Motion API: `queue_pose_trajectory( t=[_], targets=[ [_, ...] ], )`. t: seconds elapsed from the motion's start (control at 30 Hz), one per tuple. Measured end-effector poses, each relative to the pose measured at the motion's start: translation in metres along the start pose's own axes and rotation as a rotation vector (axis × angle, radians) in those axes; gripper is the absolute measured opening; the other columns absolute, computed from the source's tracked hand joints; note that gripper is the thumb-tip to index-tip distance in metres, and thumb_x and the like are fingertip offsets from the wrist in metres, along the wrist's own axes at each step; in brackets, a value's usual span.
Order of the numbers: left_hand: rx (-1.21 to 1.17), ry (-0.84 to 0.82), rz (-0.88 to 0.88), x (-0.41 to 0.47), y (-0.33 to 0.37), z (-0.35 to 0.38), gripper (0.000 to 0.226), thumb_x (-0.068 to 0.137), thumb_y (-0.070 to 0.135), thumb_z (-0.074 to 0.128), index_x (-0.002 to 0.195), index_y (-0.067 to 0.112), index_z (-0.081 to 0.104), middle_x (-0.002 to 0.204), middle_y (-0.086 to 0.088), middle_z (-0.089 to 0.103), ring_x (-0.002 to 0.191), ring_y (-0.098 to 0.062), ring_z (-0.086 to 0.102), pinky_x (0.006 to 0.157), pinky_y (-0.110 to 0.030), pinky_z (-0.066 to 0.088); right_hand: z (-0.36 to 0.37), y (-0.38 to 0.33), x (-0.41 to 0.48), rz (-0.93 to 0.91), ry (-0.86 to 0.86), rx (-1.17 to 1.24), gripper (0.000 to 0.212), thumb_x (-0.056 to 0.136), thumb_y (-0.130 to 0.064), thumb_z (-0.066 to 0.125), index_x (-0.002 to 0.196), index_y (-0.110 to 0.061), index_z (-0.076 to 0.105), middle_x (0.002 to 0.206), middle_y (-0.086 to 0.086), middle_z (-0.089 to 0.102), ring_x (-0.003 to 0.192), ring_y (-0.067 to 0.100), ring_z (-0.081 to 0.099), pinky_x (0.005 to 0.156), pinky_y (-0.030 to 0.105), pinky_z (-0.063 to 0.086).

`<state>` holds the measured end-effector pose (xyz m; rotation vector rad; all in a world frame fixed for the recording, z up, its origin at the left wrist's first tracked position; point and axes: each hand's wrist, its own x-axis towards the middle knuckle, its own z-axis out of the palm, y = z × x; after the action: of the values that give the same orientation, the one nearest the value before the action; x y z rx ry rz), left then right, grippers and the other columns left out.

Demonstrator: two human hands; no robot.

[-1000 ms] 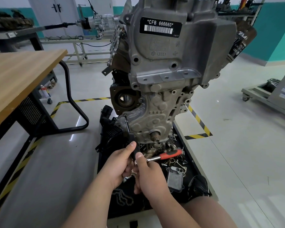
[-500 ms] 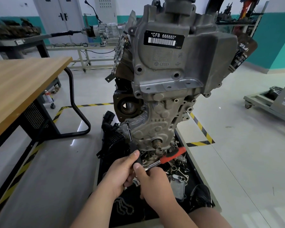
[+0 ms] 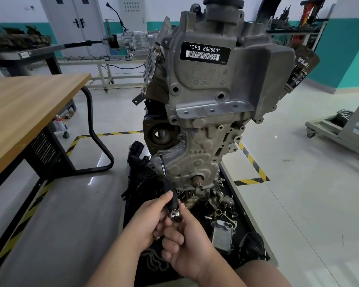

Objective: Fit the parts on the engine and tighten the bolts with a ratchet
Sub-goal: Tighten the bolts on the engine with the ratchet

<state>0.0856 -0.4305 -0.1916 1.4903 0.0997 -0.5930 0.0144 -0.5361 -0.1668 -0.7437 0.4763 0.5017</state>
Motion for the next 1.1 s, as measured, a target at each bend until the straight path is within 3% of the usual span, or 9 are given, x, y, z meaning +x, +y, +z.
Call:
queue_pose_trajectory(
  t=[0.1,0.17,0.23,0.33,0.47,0.57,0.67,0.93,1.1],
  targets=[
    [-0.019,-0.001,0.018,0.000,-0.001,-0.006,0.054,0.054,0.064,0.070,0.072,0.014,0.061,0.043,0.001,0.043,0.033,-0.009,0.030,0.034,-0.016,0.021,0.001,0.001,0.000,0.057,-0.065,0.110,0.059,0.092,-0.061,0.042,0.061,-0.013,0.056,0.036,-0.005,0.029,0.029,0.010,0.030,0.037,0.020,0.032],
    [-0.012,-0.011,0.026,-0.001,-0.001,-0.006,0.047,0.052,0.066,0.070,0.062,0.020,0.064,0.044,0.002,0.046,0.034,-0.008,0.032,0.034,-0.016,0.022,0.002,0.002,0.000,0.095,-0.132,0.212,0.058,0.092,-0.060,0.042,0.064,-0.011,0.056,0.034,-0.005,0.029,0.026,0.010,0.030,0.034,0.019,0.034],
    [-0.033,-0.020,0.022,-0.002,-0.001,-0.006,0.044,0.052,0.067,0.070,0.060,0.024,0.070,0.047,0.003,0.049,0.040,-0.010,0.039,0.041,-0.019,0.025,0.003,0.003,0.001,0.131,-0.205,0.309,0.056,0.092,-0.058,0.042,0.068,-0.010,0.056,0.033,-0.003,0.030,0.025,0.012,0.031,0.034,0.019,0.035],
    [-0.087,-0.015,0.021,0.000,-0.003,-0.004,0.049,0.053,0.065,0.072,0.074,0.021,0.078,0.053,0.001,0.054,0.055,-0.015,0.049,0.058,-0.027,0.033,0.003,0.007,0.004,0.150,-0.275,0.389,0.057,0.092,-0.060,0.043,0.070,-0.010,0.054,0.033,-0.002,0.031,0.024,0.014,0.032,0.036,0.019,0.036],
    [-0.086,-0.006,0.048,0.000,-0.002,-0.003,0.056,0.051,0.065,0.074,0.079,0.017,0.078,0.062,-0.006,0.055,0.062,-0.020,0.050,0.063,-0.029,0.034,0.001,0.009,0.008,0.130,-0.275,0.370,0.058,0.092,-0.062,0.041,0.068,-0.011,0.054,0.034,-0.003,0.031,0.026,0.013,0.033,0.037,0.019,0.036],
    [-0.046,0.027,0.077,0.002,-0.004,-0.003,0.052,0.048,0.065,0.076,0.070,0.018,0.074,0.051,-0.003,0.051,0.046,-0.013,0.047,0.051,-0.023,0.040,0.001,0.009,0.009,0.083,-0.207,0.284,0.059,0.092,-0.064,0.037,0.065,-0.014,0.054,0.034,-0.004,0.030,0.027,0.012,0.032,0.038,0.019,0.035],
    [0.017,0.062,0.101,0.004,-0.005,-0.003,0.038,0.059,0.059,0.076,0.058,0.022,0.066,0.043,0.002,0.047,0.035,-0.009,0.040,0.041,-0.018,0.037,0.000,0.011,0.012,0.021,-0.095,0.084,0.066,0.092,-0.067,0.030,0.059,-0.015,0.053,0.037,-0.002,0.029,0.030,0.014,0.032,0.040,0.022,0.031],
    [0.085,0.119,0.116,0.009,-0.010,-0.001,0.044,0.057,0.064,0.068,0.058,0.022,0.056,0.053,-0.005,0.045,0.042,-0.015,0.039,0.043,-0.021,0.031,-0.007,0.016,0.019,-0.226,0.188,-0.373,0.064,0.099,-0.059,0.029,0.076,-0.007,0.057,0.042,0.004,0.041,0.035,0.021,0.043,0.043,0.022,0.036],
    [0.107,0.115,0.115,0.011,-0.009,0.000,0.043,0.058,0.065,0.067,0.051,0.024,0.056,0.052,-0.004,0.046,0.040,-0.012,0.036,0.037,-0.021,0.028,-0.012,0.010,0.015,-0.384,0.294,-0.613,0.061,0.099,-0.054,0.036,0.056,-0.017,0.060,0.043,0.003,0.049,0.039,0.018,0.050,0.042,0.024,0.040]
  ],
)
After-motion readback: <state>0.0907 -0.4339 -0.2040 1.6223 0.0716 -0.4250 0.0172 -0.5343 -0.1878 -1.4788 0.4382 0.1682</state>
